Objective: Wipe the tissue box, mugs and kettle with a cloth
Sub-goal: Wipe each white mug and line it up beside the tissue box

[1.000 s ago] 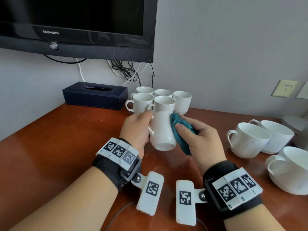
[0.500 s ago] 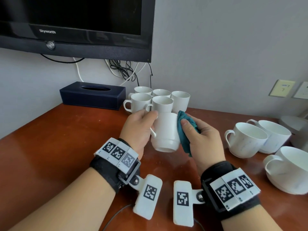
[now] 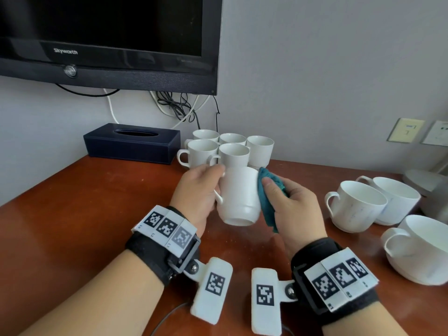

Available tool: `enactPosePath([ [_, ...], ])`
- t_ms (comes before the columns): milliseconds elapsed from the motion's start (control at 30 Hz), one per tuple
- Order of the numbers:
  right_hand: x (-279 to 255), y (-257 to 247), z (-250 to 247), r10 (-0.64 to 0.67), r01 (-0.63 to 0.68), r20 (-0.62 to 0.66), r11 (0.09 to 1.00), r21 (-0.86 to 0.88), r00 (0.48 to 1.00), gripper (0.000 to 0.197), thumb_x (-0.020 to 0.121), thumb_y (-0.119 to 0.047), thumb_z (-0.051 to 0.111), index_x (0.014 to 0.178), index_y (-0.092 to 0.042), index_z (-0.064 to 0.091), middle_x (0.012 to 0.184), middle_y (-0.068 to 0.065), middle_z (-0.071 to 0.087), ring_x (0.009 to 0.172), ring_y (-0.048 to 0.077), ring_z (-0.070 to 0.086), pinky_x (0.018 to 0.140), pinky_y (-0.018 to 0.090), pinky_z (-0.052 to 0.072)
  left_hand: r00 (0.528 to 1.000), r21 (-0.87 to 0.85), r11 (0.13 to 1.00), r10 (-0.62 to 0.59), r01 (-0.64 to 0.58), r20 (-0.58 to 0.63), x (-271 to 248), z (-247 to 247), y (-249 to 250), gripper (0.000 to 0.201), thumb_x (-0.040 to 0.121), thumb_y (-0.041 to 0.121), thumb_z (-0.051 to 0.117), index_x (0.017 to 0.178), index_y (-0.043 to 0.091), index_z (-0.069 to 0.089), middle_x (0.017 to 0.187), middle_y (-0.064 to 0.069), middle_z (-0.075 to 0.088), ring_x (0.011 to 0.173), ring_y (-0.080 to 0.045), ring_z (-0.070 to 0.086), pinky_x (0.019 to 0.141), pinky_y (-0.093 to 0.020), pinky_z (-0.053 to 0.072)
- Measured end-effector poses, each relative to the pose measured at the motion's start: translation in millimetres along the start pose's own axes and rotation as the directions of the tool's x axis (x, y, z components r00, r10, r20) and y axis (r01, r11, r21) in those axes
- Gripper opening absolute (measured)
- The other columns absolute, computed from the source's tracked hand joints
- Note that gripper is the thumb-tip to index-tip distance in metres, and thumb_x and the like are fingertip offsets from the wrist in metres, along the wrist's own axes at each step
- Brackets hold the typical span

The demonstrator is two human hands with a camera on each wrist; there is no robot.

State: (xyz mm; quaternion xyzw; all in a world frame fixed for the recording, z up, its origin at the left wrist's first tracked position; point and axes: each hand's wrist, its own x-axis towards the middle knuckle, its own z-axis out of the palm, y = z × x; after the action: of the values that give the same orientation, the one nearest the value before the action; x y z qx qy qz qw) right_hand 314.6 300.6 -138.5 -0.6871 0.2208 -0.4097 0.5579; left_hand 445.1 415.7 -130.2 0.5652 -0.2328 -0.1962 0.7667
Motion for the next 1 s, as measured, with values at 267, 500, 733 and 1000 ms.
enactPosePath([
  [267,-0.2,-1.4,1.1,0.050,-0.051,0.047,0.999,0.001,0.998,0.016,0.103,-0.027,0.063,0.104,-0.023,0.078,0.061,-0.013,0.066,0.051,0.001,0.055,0.044,0.018,0.041,0.999,-0.032,0.999,0.003,-0.005,-0.044,1.1,-2.1,-0.7,0.036,0.090,0.042,0.068,0.100,0.008,0.072,0.108,-0.031,0.065,0.108,-0.049,0.064,0.093,-0.059,0.055],
  [500,-6.1,-6.1,1.0,0.113,-0.106,0.160,0.993,-0.049,0.981,0.016,0.102,-0.036,0.063,0.104,-0.028,0.076,0.058,-0.011,0.065,0.049,0.001,0.054,0.044,0.020,0.042,0.988,-0.099,0.995,-0.006,-0.009,-0.156,6.5,-10.0,1.5,0.029,0.102,0.034,0.063,0.097,0.005,0.068,0.090,-0.012,0.063,0.085,-0.031,0.059,0.075,-0.047,0.044],
  [733,-0.8,-1.8,1.3,0.099,-0.099,-0.007,0.995,0.027,0.995,0.018,0.103,-0.036,0.061,0.095,-0.028,0.076,0.058,-0.012,0.063,0.053,0.007,0.055,0.049,0.026,0.043,0.999,-0.054,0.998,-0.038,0.040,0.034,-2.9,-0.9,3.1,0.019,0.104,0.026,0.060,0.105,0.012,0.073,0.116,-0.030,0.066,0.111,-0.043,0.067,0.093,-0.057,0.056],
  [1000,-4.9,-2.9,3.9,0.170,-0.164,0.163,0.985,-0.047,0.972,0.029,0.102,-0.041,0.062,0.093,-0.018,0.077,0.058,0.001,0.057,0.049,0.016,0.051,0.046,0.029,0.041,0.988,-0.246,0.968,-0.075,0.040,-0.133,7.9,-8.1,8.6,0.017,0.104,0.024,0.061,0.107,0.009,0.068,0.098,-0.012,0.064,0.083,-0.026,0.067,0.069,-0.037,0.055],
])
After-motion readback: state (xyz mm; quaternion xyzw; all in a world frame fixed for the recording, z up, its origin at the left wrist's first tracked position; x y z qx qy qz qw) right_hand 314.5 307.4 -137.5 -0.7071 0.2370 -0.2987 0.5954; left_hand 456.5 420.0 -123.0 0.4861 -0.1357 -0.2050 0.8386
